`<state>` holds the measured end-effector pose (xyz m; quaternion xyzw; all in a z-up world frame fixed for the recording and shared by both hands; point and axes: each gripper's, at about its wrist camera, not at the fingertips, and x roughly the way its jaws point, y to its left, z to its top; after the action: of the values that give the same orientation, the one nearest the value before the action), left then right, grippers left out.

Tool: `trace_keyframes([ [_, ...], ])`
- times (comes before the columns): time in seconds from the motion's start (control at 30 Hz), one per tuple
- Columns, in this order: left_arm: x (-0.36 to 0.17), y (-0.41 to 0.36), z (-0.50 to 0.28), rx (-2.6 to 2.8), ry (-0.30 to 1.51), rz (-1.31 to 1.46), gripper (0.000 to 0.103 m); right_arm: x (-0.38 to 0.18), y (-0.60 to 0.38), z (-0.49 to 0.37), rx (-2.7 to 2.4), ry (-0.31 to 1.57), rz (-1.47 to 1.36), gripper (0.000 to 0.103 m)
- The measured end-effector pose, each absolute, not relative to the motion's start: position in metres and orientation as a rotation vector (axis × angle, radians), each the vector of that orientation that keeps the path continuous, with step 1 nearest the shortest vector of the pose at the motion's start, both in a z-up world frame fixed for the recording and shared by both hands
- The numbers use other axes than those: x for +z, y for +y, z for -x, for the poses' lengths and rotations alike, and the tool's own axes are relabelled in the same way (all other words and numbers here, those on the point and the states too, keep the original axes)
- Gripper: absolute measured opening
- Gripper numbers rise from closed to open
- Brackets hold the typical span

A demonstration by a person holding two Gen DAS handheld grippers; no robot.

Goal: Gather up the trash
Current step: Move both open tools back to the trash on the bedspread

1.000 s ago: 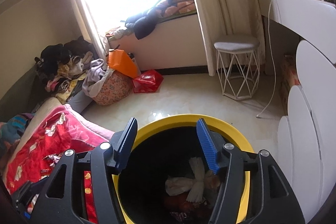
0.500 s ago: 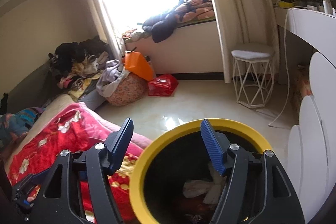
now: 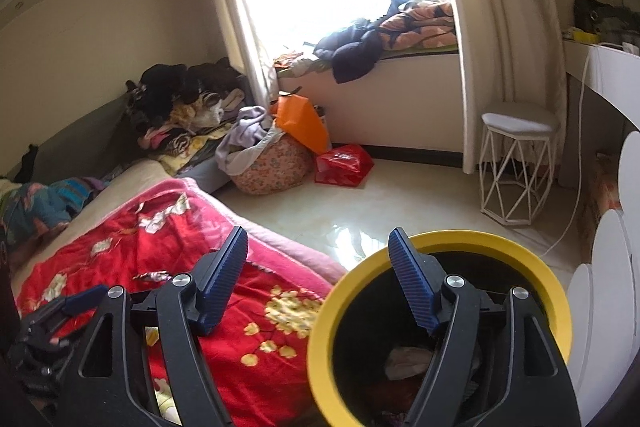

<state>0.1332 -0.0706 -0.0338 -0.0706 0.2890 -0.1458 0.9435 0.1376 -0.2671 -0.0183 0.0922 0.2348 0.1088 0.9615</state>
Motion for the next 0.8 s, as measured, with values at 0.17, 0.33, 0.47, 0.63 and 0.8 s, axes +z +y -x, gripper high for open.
trace_keyframes([
  [0.17,-0.031,-0.052,-0.137,-0.26,0.579,0.159,0.092,-0.019,-0.256,-0.138,0.246,0.478,-0.18,0.071],
  [0.33,-0.03,-0.032,-0.141,-0.218,0.568,0.171,0.092,-0.021,-0.243,-0.138,0.275,0.483,-0.175,0.071],
  [0.47,-0.03,-0.016,-0.143,-0.187,0.56,0.183,0.092,-0.026,-0.234,-0.14,0.295,0.496,-0.167,0.071],
  [0.63,-0.031,0.005,-0.147,-0.147,0.556,0.203,0.092,-0.032,-0.217,-0.141,0.329,0.512,-0.149,0.071],
  [0.8,-0.035,0.027,-0.152,-0.1,0.556,0.22,0.092,-0.04,-0.197,-0.142,0.364,0.523,-0.103,0.071],
])
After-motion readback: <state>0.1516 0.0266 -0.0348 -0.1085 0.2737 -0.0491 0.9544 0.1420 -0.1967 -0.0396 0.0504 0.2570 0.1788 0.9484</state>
